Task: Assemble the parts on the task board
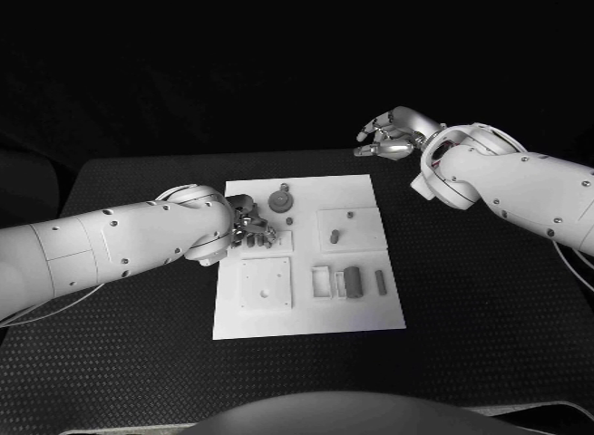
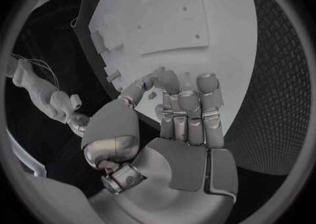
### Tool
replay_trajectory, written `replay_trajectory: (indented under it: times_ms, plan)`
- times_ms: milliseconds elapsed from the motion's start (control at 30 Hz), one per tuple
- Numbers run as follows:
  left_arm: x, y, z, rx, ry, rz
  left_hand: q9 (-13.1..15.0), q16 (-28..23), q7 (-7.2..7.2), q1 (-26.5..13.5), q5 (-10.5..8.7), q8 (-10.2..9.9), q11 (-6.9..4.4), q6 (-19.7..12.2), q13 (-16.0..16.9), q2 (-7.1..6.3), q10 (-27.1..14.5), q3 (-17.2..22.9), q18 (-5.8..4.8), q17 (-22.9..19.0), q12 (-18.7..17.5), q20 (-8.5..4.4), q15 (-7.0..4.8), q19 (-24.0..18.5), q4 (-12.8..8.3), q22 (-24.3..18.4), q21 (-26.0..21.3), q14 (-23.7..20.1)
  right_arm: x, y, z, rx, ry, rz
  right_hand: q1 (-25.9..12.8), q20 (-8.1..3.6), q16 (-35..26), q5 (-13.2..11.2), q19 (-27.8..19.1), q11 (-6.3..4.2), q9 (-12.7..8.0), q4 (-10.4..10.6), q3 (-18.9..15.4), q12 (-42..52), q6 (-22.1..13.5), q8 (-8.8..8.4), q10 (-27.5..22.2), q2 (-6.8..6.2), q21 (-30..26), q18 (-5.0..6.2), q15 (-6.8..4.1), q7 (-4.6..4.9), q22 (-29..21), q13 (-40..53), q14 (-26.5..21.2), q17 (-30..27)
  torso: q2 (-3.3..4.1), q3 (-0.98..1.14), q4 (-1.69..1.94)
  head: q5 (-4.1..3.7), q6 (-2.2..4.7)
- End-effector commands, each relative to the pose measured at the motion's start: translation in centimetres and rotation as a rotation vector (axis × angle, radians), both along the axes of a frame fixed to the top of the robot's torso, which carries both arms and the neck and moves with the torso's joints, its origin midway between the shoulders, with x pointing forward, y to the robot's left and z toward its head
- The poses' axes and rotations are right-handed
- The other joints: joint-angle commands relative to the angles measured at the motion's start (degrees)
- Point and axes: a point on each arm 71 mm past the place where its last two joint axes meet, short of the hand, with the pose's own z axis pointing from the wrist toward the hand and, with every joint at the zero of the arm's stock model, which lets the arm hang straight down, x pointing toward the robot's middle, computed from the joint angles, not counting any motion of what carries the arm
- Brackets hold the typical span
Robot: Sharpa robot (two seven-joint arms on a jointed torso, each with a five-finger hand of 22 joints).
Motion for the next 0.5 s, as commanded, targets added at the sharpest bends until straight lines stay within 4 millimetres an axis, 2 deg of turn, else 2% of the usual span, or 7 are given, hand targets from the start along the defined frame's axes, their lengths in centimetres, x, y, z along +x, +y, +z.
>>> replay_trajectory:
  times_ms: [33, 500]
  plan:
    - [-0.49, -0.27, -0.62, 0.025, 0.053, -0.033, -0.1, 0.2, 0.16, 4.0, -0.33, -0.4, 0.02, -0.3, -0.1, 3.48, -0.6, 0.1, 1.5, -0.1, 0.3, -0.13, -1.29, -0.3, -0.3, 1.0, -0.4, -1.8, -0.05, 0.08, -0.03, 0.001, 0.006, 0.013, -0.6, 0.19, -0.3, 0.2, 0.0, 0.04, -0.1, 0.3, 0.0, 0.2, -0.2, 0.16, -0.5, -0.17, -0.3, 3.04, 0.13, 1.04, -0.1, -0.1, -0.5, -0.1, -0.01, 0.0, 0.03, -0.03, -0.08]
    - [-0.45, -0.21, -0.68, 0.036, 0.058, -0.033, -0.3, 0.2, 0.51, 4.0, -0.44, -1.2, 0.19, -1.0, -0.2, 3.56, -0.9, -0.2, 1.46, -0.2, 0.3, -0.13, -1.21, -0.6, -0.1, 0.9, -0.5, -2.1, -0.05, 0.02, -0.04, 0.006, 0.009, 0.011, -0.7, 0.19, -0.3, 0.2, 0.0, 0.04, -0.1, 0.5, 0.0, 0.2, -0.2, 0.16, -0.5, -0.2, -0.3, 3.04, 0.13, 1.04, -0.1, -0.1, -0.5, -0.1, 0.03, -0.02, 0.0, -0.12, -0.09]
